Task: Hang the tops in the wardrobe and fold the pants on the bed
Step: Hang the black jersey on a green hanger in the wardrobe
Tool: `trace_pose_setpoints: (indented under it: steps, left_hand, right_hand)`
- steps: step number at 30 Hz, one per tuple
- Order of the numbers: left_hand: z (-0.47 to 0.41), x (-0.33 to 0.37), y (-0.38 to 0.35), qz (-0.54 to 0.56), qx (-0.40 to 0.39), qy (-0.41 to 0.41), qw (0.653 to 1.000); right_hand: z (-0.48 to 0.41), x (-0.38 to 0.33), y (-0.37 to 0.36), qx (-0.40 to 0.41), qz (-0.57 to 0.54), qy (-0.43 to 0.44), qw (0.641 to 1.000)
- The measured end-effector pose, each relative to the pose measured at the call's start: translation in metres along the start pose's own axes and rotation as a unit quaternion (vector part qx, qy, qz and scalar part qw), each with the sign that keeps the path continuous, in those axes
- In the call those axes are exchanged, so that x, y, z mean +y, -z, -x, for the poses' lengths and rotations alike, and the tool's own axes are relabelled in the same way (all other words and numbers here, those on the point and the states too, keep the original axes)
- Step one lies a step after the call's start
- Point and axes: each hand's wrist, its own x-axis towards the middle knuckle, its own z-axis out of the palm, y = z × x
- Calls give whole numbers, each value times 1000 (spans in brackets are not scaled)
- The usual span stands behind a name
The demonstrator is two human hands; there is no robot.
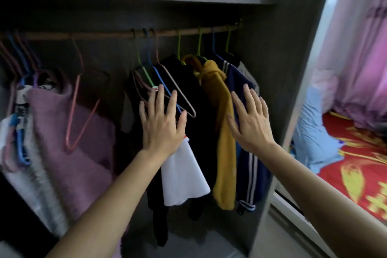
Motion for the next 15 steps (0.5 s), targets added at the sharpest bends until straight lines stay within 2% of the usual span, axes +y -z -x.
trace_pose_setpoints:
  steps: [3,8,15]
  left_hand:
    - [12,48,0,17,-14,-21,1000]
    - [56,150,-18,84,-40,-9,996]
    - [126,366,-72,167,-173,-39,970]
  right_hand:
    - [30,46,28,12,17,-41,999]
    - [114,129,69,7,7,-120,993]
    - [271,284,138,-50,68,-230,970]
